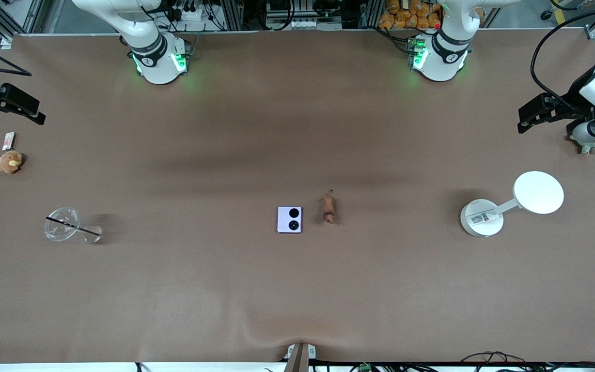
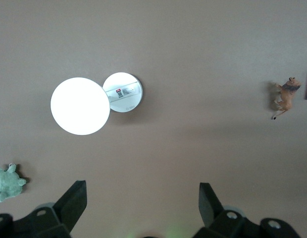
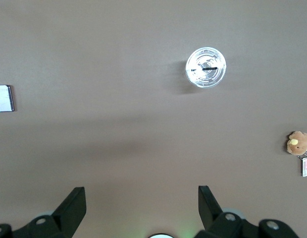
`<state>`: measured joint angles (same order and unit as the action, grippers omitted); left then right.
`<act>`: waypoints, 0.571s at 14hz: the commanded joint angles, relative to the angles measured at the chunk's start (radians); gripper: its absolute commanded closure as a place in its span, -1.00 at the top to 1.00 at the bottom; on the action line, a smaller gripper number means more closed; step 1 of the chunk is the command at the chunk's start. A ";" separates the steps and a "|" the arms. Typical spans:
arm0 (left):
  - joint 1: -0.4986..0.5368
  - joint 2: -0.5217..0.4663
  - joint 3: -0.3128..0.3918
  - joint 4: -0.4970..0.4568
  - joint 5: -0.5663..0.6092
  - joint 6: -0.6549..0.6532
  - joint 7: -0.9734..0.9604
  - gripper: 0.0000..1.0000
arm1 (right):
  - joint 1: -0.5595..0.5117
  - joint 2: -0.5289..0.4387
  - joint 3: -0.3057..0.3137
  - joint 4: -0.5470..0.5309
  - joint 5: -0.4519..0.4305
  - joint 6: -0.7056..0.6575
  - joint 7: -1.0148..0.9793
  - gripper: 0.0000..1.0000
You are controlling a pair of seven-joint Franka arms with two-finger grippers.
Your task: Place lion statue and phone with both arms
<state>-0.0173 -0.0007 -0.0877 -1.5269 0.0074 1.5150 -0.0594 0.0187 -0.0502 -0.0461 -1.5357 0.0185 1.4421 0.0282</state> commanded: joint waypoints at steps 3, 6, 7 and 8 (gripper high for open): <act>0.014 0.001 -0.003 0.010 -0.001 -0.022 -0.003 1.00 | 0.009 0.003 -0.001 0.011 0.001 -0.003 0.004 1.00; 0.014 0.001 -0.003 0.007 -0.001 -0.042 -0.008 1.00 | 0.012 0.007 0.000 0.011 0.001 -0.003 0.004 1.00; 0.014 0.004 -0.003 0.007 -0.003 -0.041 -0.008 1.00 | 0.012 0.009 0.000 0.011 0.000 -0.003 0.004 1.00; 0.016 0.007 -0.003 0.007 -0.003 -0.033 -0.008 1.00 | 0.013 0.019 0.000 0.011 0.000 -0.002 0.004 1.00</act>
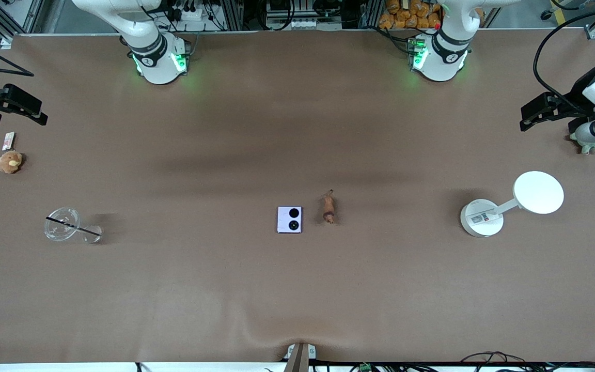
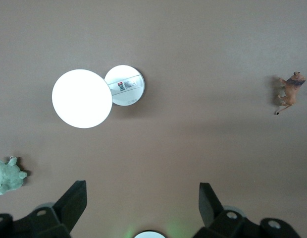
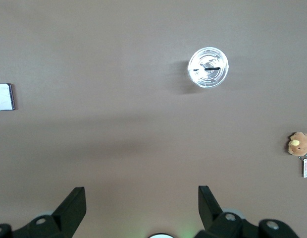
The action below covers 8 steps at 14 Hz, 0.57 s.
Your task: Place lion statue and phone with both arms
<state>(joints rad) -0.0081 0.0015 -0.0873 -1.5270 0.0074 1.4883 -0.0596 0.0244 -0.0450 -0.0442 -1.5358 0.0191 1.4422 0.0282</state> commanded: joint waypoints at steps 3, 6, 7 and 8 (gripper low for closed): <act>0.005 0.015 -0.003 0.008 0.002 0.001 -0.006 1.00 | 0.032 0.057 0.000 0.025 0.001 0.040 0.004 1.00; 0.005 0.026 -0.003 0.016 0.035 0.003 -0.008 1.00 | 0.051 0.102 0.000 0.048 0.001 0.072 0.006 1.00; 0.005 0.025 -0.005 0.016 0.039 0.001 -0.008 1.00 | 0.058 0.112 0.000 0.055 0.001 0.073 0.006 1.00; 0.005 0.025 -0.008 0.018 0.039 0.003 -0.008 1.00 | 0.060 0.119 0.000 0.062 0.001 0.075 0.006 1.00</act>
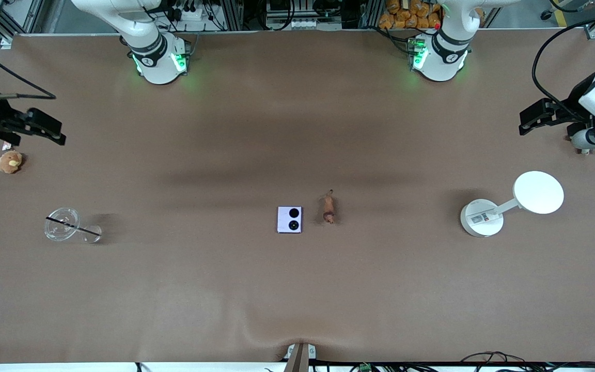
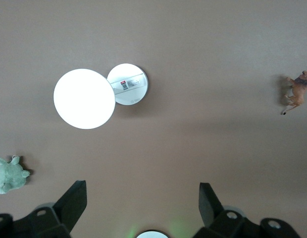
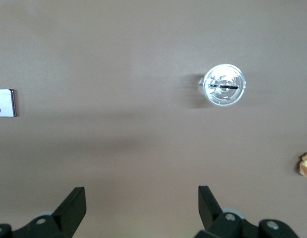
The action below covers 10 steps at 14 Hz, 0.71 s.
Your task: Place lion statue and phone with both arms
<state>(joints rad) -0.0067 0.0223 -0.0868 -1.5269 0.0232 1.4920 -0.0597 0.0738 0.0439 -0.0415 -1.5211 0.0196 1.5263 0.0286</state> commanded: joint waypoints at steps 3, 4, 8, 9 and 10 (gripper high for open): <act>-0.001 0.004 -0.013 0.022 0.023 0.001 -0.008 1.00 | 0.011 0.031 -0.003 0.050 0.012 -0.003 0.008 1.00; -0.001 0.004 -0.013 0.022 0.021 0.001 -0.006 1.00 | 0.006 0.031 -0.004 0.050 0.035 -0.003 0.008 1.00; -0.016 0.010 -0.014 0.025 0.017 0.005 -0.008 1.00 | -0.006 0.033 -0.008 0.050 0.072 -0.003 0.007 1.00; -0.019 0.019 -0.014 0.025 0.015 0.007 -0.008 1.00 | -0.006 0.033 -0.008 0.050 0.072 0.001 0.007 1.00; -0.024 0.024 -0.016 0.025 0.015 0.008 -0.009 1.00 | -0.006 0.033 -0.008 0.050 0.071 0.008 0.005 1.00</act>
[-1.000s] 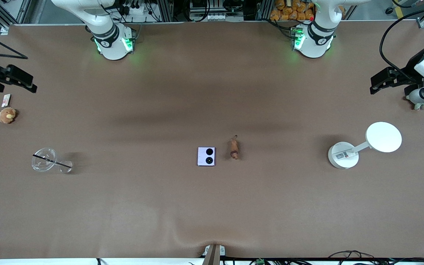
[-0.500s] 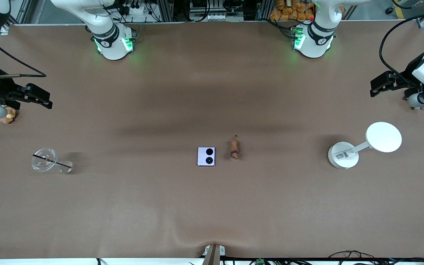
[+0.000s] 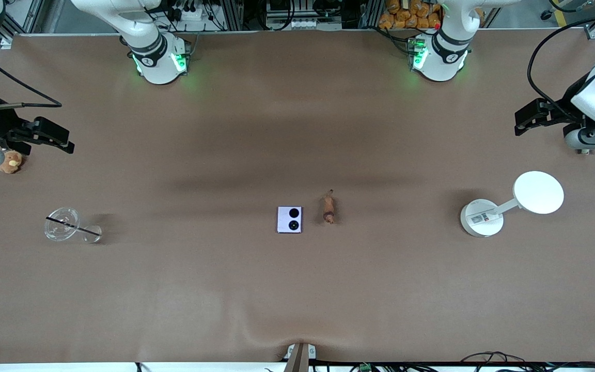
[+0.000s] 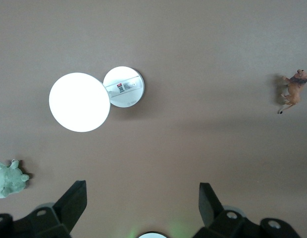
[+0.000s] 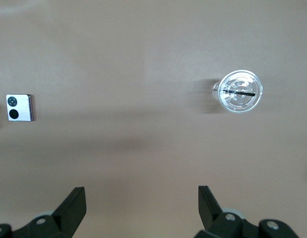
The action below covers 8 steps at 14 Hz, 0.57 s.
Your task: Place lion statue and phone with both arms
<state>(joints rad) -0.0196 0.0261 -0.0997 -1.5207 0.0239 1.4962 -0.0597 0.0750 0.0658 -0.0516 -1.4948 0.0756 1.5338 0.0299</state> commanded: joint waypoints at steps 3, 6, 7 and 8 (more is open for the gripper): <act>-0.072 0.055 -0.008 0.019 0.013 0.057 -0.058 1.00 | -0.007 0.012 0.002 0.024 0.015 0.008 0.004 1.00; -0.202 0.171 -0.006 0.109 0.014 0.099 -0.227 1.00 | -0.006 0.012 0.002 0.024 0.013 0.008 0.004 1.00; -0.248 0.213 -0.006 0.134 0.016 0.099 -0.282 1.00 | -0.007 0.014 0.002 0.024 0.013 0.008 0.004 1.00; -0.291 0.245 -0.005 0.142 0.017 0.102 -0.354 1.00 | -0.009 0.020 0.002 0.024 0.016 0.008 0.002 1.00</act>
<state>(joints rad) -0.2368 0.1724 -0.1092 -1.4669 0.0236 1.6100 -0.3076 0.0748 0.0669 -0.0517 -1.4943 0.0759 1.5469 0.0299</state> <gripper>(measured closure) 0.000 0.000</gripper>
